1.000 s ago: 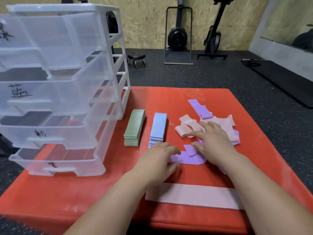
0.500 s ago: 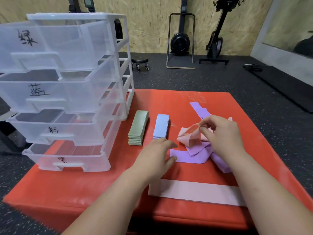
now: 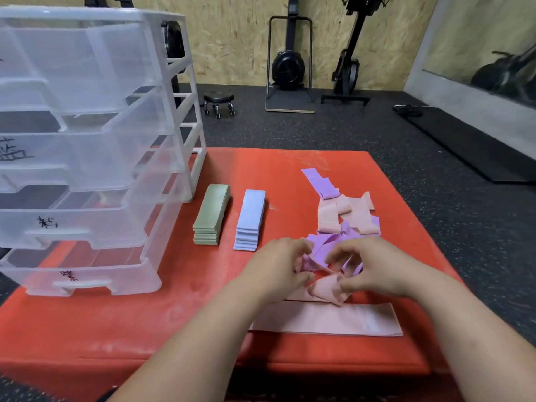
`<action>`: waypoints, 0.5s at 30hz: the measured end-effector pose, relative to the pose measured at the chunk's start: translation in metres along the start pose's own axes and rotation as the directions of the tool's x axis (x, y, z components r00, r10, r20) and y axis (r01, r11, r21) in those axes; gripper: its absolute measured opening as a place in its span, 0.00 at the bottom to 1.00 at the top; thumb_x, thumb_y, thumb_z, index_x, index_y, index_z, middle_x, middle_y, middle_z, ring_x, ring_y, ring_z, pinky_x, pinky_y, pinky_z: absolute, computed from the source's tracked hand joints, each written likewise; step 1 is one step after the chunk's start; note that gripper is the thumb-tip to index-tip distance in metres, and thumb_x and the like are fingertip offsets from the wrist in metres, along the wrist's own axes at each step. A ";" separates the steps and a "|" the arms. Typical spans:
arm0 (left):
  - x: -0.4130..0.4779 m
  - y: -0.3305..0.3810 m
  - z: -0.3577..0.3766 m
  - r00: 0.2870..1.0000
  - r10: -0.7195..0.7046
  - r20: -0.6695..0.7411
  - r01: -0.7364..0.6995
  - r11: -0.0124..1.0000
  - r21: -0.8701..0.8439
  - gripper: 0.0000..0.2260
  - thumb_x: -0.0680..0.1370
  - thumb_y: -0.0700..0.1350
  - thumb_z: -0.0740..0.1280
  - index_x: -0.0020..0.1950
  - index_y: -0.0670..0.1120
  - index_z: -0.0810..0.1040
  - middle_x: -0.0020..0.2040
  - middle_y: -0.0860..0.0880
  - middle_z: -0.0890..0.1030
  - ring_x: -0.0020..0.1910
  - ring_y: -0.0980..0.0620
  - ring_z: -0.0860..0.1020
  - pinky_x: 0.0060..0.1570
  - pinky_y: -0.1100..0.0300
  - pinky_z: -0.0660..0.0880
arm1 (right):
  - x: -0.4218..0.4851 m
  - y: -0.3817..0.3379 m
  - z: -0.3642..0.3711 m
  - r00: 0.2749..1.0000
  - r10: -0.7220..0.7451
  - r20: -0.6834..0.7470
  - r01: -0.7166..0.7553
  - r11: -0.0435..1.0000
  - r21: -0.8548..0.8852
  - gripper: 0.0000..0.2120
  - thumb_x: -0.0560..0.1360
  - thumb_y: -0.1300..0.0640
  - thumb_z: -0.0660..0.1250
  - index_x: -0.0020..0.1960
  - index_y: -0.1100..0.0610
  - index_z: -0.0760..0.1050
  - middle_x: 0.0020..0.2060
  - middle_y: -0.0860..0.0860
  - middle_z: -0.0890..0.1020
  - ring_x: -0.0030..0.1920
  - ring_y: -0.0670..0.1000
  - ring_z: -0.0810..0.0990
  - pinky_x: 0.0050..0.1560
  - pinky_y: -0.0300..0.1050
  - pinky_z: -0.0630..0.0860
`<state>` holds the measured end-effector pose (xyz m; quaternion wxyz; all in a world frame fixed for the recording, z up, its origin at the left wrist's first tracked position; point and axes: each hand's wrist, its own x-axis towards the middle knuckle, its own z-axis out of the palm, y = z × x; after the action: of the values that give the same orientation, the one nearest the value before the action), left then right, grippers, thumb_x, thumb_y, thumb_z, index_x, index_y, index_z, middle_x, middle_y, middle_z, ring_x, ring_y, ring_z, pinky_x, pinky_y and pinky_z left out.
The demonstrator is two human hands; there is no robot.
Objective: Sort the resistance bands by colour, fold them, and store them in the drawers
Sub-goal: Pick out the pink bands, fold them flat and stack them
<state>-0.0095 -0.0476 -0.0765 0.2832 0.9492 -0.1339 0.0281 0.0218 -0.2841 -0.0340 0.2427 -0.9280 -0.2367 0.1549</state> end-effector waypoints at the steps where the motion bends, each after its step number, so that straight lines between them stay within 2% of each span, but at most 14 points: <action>1: 0.001 0.000 0.000 1.000 -0.008 0.002 0.008 1.000 -0.008 0.24 0.75 0.53 0.76 0.70 0.53 0.79 0.63 0.51 0.83 0.63 0.47 0.79 0.63 0.52 0.75 | -0.001 0.004 -0.001 1.000 -0.007 -0.005 0.007 1.000 0.007 0.16 0.67 0.49 0.81 0.53 0.41 0.82 0.46 0.39 0.85 0.43 0.43 0.84 0.47 0.41 0.80; 4: 0.002 -0.002 -0.003 0.998 -0.035 -0.049 0.035 0.999 -0.015 0.26 0.75 0.56 0.76 0.72 0.53 0.79 0.64 0.53 0.82 0.62 0.47 0.76 0.64 0.54 0.72 | -0.001 0.007 -0.012 0.994 -0.046 -0.102 0.057 0.992 0.110 0.11 0.71 0.47 0.80 0.52 0.42 0.84 0.47 0.39 0.86 0.44 0.43 0.85 0.45 0.34 0.77; 7: 0.002 -0.009 -0.004 0.993 -0.086 -0.086 0.081 0.994 -0.068 0.26 0.73 0.58 0.76 0.71 0.56 0.77 0.60 0.53 0.80 0.59 0.50 0.77 0.60 0.53 0.75 | 0.008 0.009 -0.014 0.980 -0.046 -0.194 0.066 0.993 0.100 0.11 0.74 0.53 0.78 0.53 0.41 0.84 0.49 0.34 0.86 0.45 0.41 0.84 0.45 0.34 0.74; 9: 0.002 -0.012 -0.002 0.989 -0.128 -0.077 0.118 0.985 -0.122 0.25 0.74 0.54 0.77 0.71 0.55 0.77 0.61 0.53 0.80 0.56 0.52 0.79 0.58 0.56 0.76 | 0.016 0.007 -0.005 0.976 -0.040 -0.215 0.060 0.994 0.087 0.13 0.77 0.57 0.74 0.56 0.41 0.83 0.48 0.32 0.85 0.47 0.39 0.84 0.49 0.36 0.76; 12: 0.001 -0.013 -0.002 0.983 -0.173 -0.065 0.155 0.963 -0.223 0.27 0.75 0.46 0.77 0.73 0.54 0.75 0.62 0.53 0.80 0.53 0.56 0.81 0.57 0.60 0.78 | 0.029 -0.005 0.010 0.976 -0.036 -0.217 0.063 0.991 0.118 0.18 0.78 0.63 0.68 0.61 0.44 0.81 0.46 0.37 0.86 0.46 0.40 0.84 0.54 0.44 0.80; 14: 0.001 -0.014 -0.003 0.980 -0.183 -0.071 0.157 0.947 -0.282 0.29 0.74 0.41 0.76 0.74 0.54 0.75 0.61 0.55 0.81 0.53 0.57 0.81 0.57 0.59 0.80 | 0.039 -0.010 0.019 0.967 -0.033 -0.254 0.053 0.996 0.074 0.19 0.77 0.64 0.68 0.63 0.46 0.81 0.49 0.38 0.85 0.45 0.40 0.82 0.55 0.45 0.79; 15: 0.000 -0.014 -0.003 0.979 -0.188 -0.074 0.157 0.939 -0.306 0.30 0.73 0.40 0.76 0.73 0.55 0.75 0.59 0.57 0.81 0.54 0.58 0.81 0.57 0.58 0.80 | 0.043 -0.013 0.023 0.961 -0.034 -0.274 0.040 0.999 0.018 0.20 0.77 0.63 0.68 0.65 0.46 0.81 0.54 0.38 0.83 0.48 0.41 0.80 0.56 0.45 0.77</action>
<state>-0.0054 -0.0346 -0.0811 0.4313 0.9009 -0.0382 0.0310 0.0444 -0.2429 -0.0533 0.2866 -0.9330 -0.2164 0.0233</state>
